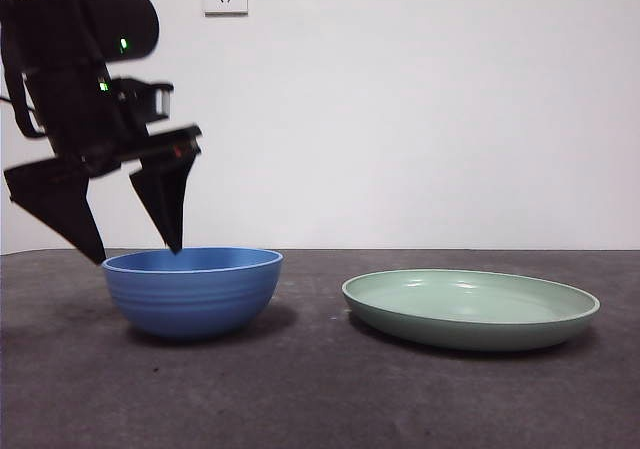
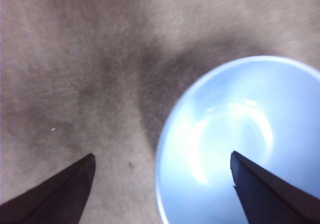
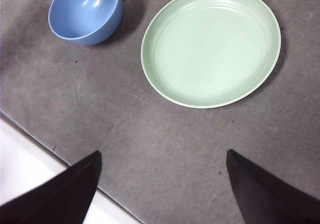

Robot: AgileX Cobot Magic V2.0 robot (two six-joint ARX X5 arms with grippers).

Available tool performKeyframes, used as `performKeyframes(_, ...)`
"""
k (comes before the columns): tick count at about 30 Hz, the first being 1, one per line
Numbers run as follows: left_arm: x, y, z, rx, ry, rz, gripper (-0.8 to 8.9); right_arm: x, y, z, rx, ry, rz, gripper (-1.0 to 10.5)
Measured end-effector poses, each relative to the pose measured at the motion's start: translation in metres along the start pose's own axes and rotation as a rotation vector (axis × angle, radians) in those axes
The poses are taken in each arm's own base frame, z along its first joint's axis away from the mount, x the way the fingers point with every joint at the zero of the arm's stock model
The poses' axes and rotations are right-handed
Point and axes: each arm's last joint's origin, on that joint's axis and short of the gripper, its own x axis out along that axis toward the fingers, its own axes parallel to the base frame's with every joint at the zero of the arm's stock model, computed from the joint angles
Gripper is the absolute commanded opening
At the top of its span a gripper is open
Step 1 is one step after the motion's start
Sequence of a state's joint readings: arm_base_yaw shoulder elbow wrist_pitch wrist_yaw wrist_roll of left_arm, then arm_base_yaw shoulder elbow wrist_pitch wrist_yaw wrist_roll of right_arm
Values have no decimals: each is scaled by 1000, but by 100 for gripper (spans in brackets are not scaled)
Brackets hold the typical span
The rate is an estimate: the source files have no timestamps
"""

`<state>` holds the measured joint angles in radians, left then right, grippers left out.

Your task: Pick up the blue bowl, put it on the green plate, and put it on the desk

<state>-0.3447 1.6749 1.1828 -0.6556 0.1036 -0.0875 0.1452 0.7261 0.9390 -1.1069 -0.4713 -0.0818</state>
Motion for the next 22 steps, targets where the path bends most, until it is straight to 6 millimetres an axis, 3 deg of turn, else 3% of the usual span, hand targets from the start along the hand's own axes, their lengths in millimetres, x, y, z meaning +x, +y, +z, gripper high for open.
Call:
performKeyframes(3,15,2,-1,-5,46,4,406,0,0,0,0,0,0,399)
performKeyframes(12,18,2,-1,-5,52,5,9,0,0,0,-2,-5,-1,398)
performKeyframes(18,14,1,0,-4,34,3,10,0,0,1,-3,-5,-1,398)
performKeyframes(22,-13,-10,6,21,-33,-13,10,0,0,1,-5,-9,-1,398)
